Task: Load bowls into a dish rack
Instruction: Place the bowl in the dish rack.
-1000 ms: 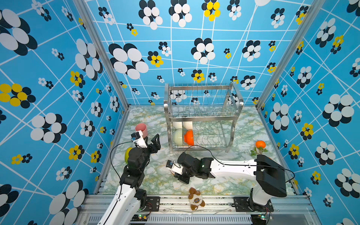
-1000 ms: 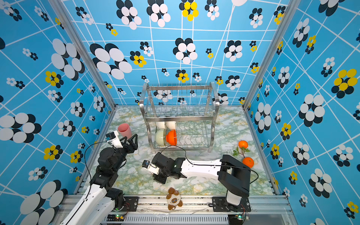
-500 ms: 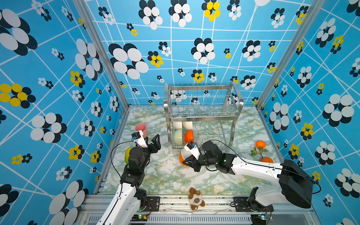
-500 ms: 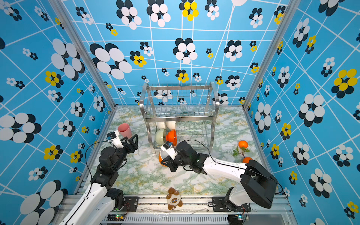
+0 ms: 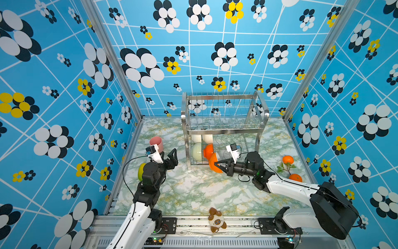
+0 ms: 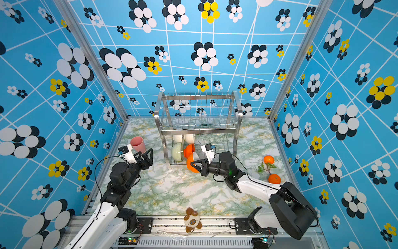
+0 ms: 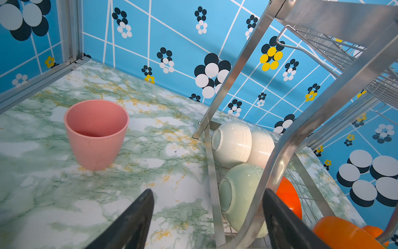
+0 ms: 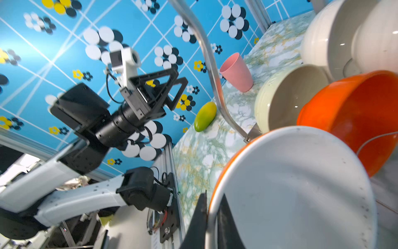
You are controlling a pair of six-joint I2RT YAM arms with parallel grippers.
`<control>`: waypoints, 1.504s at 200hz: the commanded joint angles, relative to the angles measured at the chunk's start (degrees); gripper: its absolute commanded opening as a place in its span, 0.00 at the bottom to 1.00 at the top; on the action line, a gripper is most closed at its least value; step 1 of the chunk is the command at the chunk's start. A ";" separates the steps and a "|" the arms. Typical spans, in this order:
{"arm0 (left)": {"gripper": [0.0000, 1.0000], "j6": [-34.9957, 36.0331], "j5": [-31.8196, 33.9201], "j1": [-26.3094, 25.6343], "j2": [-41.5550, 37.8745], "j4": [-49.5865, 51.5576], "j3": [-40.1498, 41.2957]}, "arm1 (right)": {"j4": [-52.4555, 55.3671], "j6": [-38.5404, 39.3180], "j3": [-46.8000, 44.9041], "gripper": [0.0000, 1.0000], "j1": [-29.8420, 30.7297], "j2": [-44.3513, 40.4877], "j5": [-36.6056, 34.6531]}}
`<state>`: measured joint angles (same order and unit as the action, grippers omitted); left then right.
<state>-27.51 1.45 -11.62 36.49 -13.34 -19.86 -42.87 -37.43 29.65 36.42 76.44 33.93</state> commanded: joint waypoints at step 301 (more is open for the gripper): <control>0.81 0.66 -1.29 0.79 5.27 -3.12 -1.68 | -37.77 -18.39 3.06 0.08 -11.24 26.71 0.80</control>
<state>-27.44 0.84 -11.29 41.43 -14.17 -19.90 -77.06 -56.01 31.38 25.45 102.32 35.92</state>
